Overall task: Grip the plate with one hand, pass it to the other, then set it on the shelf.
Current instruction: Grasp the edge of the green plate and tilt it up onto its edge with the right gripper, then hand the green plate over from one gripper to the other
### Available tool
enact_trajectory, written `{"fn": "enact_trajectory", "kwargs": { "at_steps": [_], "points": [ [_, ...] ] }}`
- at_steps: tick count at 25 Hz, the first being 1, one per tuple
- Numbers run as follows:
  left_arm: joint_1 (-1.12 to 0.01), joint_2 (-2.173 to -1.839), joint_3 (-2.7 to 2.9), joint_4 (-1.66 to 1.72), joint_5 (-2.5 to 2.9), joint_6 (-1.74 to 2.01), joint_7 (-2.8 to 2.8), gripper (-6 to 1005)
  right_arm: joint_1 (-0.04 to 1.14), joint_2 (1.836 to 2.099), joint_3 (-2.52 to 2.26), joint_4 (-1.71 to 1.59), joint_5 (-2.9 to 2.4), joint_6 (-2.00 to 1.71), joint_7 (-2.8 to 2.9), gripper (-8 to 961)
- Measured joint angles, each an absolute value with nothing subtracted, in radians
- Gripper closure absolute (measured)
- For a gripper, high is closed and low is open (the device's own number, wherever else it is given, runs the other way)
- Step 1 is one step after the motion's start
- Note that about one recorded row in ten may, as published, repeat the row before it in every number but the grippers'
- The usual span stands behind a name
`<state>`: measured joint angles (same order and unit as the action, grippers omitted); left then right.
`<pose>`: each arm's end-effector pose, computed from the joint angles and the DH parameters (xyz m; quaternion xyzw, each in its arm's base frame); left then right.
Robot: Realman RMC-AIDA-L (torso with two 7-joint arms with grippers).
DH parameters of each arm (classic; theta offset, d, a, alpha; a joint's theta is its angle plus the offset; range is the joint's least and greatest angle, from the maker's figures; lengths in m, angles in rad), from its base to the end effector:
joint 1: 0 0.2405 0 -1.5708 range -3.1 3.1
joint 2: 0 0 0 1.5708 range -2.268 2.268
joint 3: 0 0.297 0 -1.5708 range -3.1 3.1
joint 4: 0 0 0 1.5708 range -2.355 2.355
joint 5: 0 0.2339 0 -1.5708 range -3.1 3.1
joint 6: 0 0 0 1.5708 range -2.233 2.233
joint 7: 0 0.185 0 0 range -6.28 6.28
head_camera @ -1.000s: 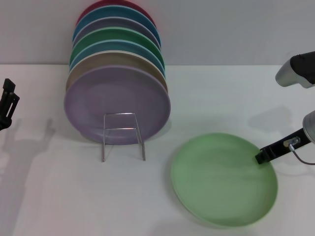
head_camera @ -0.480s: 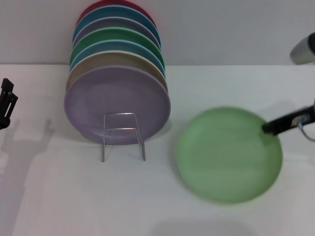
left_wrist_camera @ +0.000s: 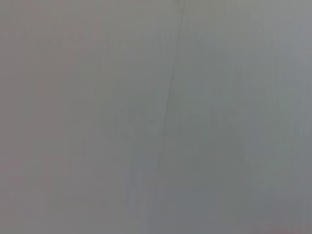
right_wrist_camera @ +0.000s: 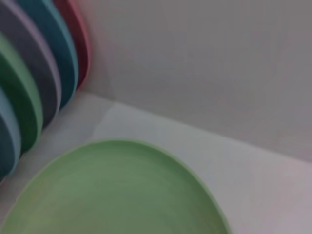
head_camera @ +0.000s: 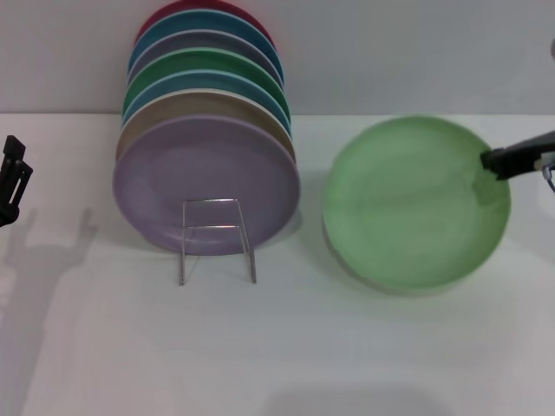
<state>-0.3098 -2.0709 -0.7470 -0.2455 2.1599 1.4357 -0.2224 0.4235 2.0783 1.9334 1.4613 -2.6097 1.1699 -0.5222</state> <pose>-0.3629 0.3489 -0.0237 -0.6218 -0.2224 -0.4156 0.6254 0.2657 0.4490 0.0277 -0.8345 0.3869 -0.0176 0.3919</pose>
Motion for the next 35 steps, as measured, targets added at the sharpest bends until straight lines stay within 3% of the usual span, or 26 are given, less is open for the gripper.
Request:
{"fn": "enact_trajectory", "kwargs": {
  "at_steps": [22,35],
  "points": [
    [-0.305,-2.071,-0.747,-0.246,2.160,1.439,-0.222,167,0.303,2.082,1.799,1.509,-2.625,0.775,-0.545,934],
    [-0.313,-2.069,-0.747,-0.235,2.160,1.434,-0.222,166,0.193,2.085,1.592,1.443,-2.666,0.329,-0.548,934]
  ]
}}
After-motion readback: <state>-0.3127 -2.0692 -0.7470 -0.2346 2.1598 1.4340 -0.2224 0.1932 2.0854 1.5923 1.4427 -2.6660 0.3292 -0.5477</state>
